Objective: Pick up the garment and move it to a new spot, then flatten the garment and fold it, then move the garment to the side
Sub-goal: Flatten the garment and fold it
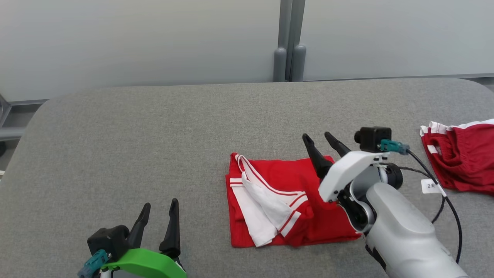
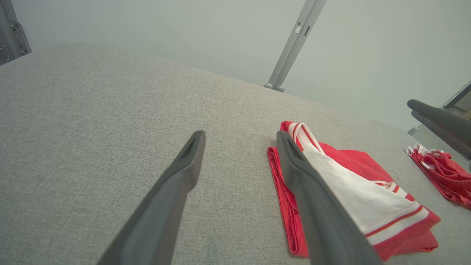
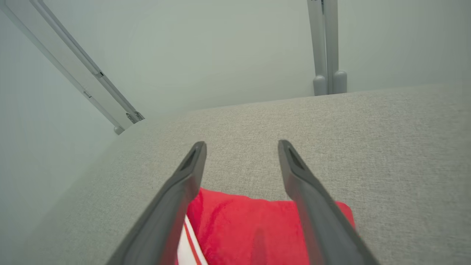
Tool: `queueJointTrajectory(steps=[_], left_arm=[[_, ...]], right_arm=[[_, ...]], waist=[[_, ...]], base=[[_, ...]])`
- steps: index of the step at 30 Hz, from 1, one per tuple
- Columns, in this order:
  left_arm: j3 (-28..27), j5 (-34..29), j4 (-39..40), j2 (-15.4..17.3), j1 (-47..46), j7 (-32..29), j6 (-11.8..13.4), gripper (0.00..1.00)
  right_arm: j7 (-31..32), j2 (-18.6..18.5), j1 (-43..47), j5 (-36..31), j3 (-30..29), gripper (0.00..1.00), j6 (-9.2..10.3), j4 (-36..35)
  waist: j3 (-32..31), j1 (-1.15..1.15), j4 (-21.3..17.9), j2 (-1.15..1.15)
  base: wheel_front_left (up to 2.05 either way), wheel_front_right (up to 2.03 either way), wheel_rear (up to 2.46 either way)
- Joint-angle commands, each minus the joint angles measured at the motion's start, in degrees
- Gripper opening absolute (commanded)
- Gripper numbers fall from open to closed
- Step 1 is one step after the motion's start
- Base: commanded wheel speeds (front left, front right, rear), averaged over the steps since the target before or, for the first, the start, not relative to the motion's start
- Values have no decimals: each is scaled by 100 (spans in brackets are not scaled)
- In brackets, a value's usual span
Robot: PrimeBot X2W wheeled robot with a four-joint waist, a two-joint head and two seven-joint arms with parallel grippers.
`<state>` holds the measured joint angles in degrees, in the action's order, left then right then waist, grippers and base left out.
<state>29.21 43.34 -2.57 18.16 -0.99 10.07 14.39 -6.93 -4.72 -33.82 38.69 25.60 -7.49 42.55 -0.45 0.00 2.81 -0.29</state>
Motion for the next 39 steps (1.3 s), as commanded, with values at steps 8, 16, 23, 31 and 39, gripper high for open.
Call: queueJointTrajectory(steps=[8,16,23,31,39], left_arm=[[-48,-47,141,91,-36,3,81,100],[-91,-75,353,170,-71,-15,183,100],[-127,-44,384,196,-118,2,199,100],[-183,-9,379,207,-156,44,207,100],[-215,17,354,205,-184,72,204,100]], right_arm=[[-190,-174,795,-630,-388,0,0,-148],[-261,-66,1474,-1178,-545,0,0,-332],[-156,105,1692,-1251,-386,0,0,-570],[-37,176,1516,-985,369,0,0,-784],[44,170,1344,-534,1346,0,0,-769]], waist=[[97,0,104,29],[223,0,294,29],[284,0,466,29],[325,0,592,29],[361,0,621,29]], base=[[0,0,0],[0,0,0],[0,0,0],[0,0,0],[0,0,0]])
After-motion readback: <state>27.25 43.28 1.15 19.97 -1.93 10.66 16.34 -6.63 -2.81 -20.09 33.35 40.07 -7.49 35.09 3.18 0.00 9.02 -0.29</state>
